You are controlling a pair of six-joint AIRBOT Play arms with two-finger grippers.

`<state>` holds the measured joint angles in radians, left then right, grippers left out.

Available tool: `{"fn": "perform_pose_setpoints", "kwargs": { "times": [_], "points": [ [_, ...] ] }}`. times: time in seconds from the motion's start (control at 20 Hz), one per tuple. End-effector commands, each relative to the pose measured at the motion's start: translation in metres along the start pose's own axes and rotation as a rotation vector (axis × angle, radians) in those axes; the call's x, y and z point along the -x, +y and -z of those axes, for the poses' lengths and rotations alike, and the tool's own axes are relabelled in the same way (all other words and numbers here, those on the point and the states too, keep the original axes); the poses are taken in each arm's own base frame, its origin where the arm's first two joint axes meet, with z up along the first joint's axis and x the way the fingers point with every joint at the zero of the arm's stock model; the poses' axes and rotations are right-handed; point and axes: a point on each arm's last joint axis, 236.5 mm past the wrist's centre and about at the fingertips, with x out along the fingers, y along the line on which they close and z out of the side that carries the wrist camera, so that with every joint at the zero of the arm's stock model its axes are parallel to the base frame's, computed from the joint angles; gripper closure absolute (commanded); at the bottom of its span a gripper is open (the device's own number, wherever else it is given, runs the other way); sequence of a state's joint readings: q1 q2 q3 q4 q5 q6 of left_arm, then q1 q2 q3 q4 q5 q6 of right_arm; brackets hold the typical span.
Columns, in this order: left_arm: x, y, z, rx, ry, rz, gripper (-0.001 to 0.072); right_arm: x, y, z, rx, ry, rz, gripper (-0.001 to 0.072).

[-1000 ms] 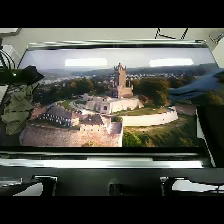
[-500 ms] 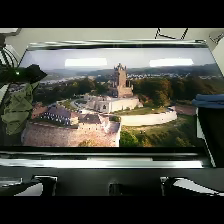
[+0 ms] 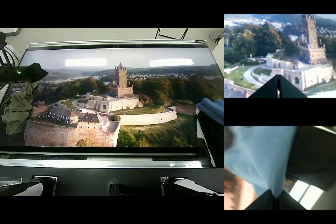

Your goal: Fold the clothes and pants, and hang the long-sleeved shirts on hangers.

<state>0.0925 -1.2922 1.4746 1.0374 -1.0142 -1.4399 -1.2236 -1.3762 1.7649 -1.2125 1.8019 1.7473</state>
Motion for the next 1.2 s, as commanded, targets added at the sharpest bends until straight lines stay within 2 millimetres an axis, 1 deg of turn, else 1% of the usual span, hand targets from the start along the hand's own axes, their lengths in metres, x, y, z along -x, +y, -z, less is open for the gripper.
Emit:
{"fn": "perform_pose_setpoints", "kwargs": {
  "times": [0.0,0.1,0.15,0.25,0.3,0.35,0.4,0.45,0.5,0.55,0.6,0.65,0.7,0.75,0.8,0.85,0.9,0.95,1.0,1.05,1.1,1.15],
  "points": [
    [0.0,-0.003,0.0,0.007,-0.002,0.013,0.0682,-0.032,-0.065,0.024,-0.077,0.106,0.215,0.0671],
    [0.0,-0.005,-0.001,0.013,-0.003,0.022,0.0682,-0.055,-0.09,0.037,-0.1,0.121,0.277,0.0671],
    [0.0,-0.005,-0.001,0.013,-0.004,0.022,0.0682,-0.068,-0.099,0.042,-0.107,0.129,0.295,0.067],
    [0.0,-0.009,-0.001,0.022,-0.006,0.036,0.0682,-0.095,-0.111,0.053,-0.119,0.155,0.304,0.0656],
    [0.0,-0.01,-0.001,0.025,-0.006,0.04,0.0682,-0.105,-0.115,0.057,-0.123,0.167,0.305,0.0546],
    [0.0,-0.012,-0.002,0.029,-0.007,0.047,0.0682,-0.112,-0.118,0.059,-0.123,0.166,0.307,0.0315],
    [0.0,-0.014,-0.002,0.037,-0.009,0.059,0.0682,-0.114,-0.119,0.053,-0.1,0.145,0.305,0.0088],
    [0.001,-0.017,-0.003,0.043,-0.011,0.07,0.0682,-0.11,-0.115,0.04,-0.09,0.097,0.295,0.003],
    [0.002,-0.022,-0.005,0.053,-0.018,0.089,0.0682,-0.102,-0.104,0.023,-0.074,0.034,0.261,0.0035],
    [0.006,-0.031,-0.012,0.059,-0.034,0.117,0.0682,-0.087,-0.081,-0.003,-0.026,-0.058,0.188,0.0035],
    [0.011,-0.038,-0.023,0.045,-0.069,0.127,0.0683,-0.062,-0.044,-0.038,0.032,-0.201,0.077,0.0035],
    [0.018,-0.046,-0.04,0.015,-0.127,0.125,0.0683,-0.028,0.0,-0.073,0.096,-0.366,-0.037,0.0035],
    [0.025,-0.051,-0.058,-0.042,-0.193,0.094,0.0684,0.006,0.045,-0.095,0.184,-0.506,-0.125,0.0035],
    [0.031,-0.051,-0.075,-0.12,-0.25,0.021,0.0685,0.035,0.098,-0.101,0.304,-0.61,-0.206,0.0036],
    [0.032,-0.04,-0.084,-0.161,-0.274,-0.09,0.0686,0.049,0.146,-0.092,0.423,-0.658,-0.265,0.0036],
    [0.029,-0.025,-0.086,-0.167,-0.274,-0.202,0.0685,0.048,0.192,-0.07,0.532,-0.655,-0.316,0.0037],
    [0.022,-0.007,-0.081,-0.166,-0.251,-0.306,0.0684,0.032,0.234,-0.033,0.627,-0.591,-0.367,0.0037],
    [0.013,0.008,-0.068,-0.155,-0.195,-0.371,0.0682,0.008,0.264,0.009,0.697,-0.481,-0.394,0.0039],
    [0.0,0.019,-0.047,-0.135,-0.1,-0.398,0.0643,-0.025,0.288,0.056,0.747,-0.341,-0.392,0.0039],
    [-0.014,0.03,-0.017,-0.102,0.024,-0.416,0.0442,-0.061,0.299,0.102,0.8,-0.198,-0.355,0.0039],
    [-0.027,0.042,0.028,-0.055,0.207,-0.44,0.0041,-0.093,0.301,0.144,0.856,-0.055,-0.309,0.0039],
    [-0.03,0.055,0.073,-0.02,0.396,-0.48,0.0,-0.122,0.296,0.185,0.913,0.091,-0.25,0.0039]
  ]
}}
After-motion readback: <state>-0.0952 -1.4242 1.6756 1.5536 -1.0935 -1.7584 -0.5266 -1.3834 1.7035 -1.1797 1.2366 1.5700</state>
